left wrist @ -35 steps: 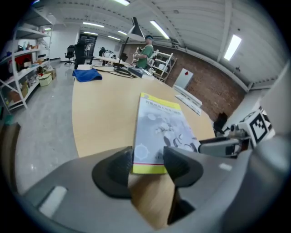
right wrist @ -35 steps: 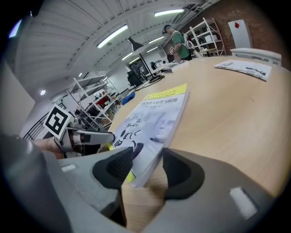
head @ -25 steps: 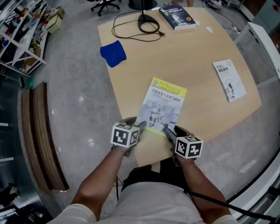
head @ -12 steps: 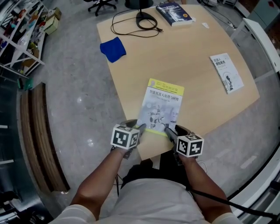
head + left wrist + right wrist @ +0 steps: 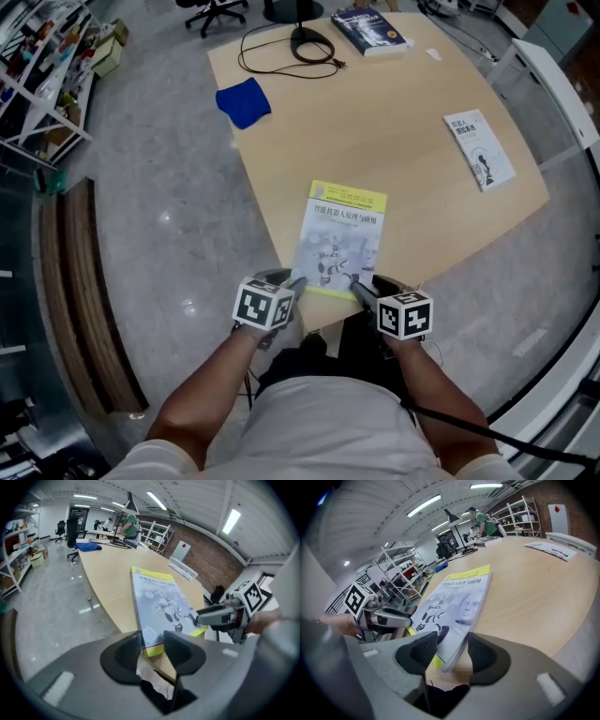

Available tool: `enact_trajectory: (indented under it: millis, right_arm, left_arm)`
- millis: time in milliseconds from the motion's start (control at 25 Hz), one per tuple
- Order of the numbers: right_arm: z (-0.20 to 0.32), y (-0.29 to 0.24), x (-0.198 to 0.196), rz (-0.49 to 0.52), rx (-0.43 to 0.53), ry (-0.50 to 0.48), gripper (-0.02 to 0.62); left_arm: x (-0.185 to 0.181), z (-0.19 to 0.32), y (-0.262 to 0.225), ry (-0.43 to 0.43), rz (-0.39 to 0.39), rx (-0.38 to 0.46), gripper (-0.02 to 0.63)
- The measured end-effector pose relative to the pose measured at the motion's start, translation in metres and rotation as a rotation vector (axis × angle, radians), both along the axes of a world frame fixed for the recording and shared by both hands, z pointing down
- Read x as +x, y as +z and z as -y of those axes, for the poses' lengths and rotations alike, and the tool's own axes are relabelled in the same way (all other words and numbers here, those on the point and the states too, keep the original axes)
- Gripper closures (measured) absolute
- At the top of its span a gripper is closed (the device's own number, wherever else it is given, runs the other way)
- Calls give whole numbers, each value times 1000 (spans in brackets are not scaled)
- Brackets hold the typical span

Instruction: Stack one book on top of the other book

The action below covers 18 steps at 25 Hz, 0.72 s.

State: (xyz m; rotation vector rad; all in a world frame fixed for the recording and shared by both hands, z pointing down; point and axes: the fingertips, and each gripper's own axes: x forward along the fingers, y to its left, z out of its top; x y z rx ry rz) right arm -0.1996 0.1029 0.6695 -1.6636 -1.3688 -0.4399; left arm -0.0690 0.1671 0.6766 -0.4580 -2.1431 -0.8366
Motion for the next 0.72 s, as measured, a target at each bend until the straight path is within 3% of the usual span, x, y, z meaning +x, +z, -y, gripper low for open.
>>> enact_trajectory:
  millis: [720]
  right_arm:
    - [71, -3, 51, -44, 45, -111, 410]
  left_arm:
    - [52, 61, -2, 72, -4, 81, 478]
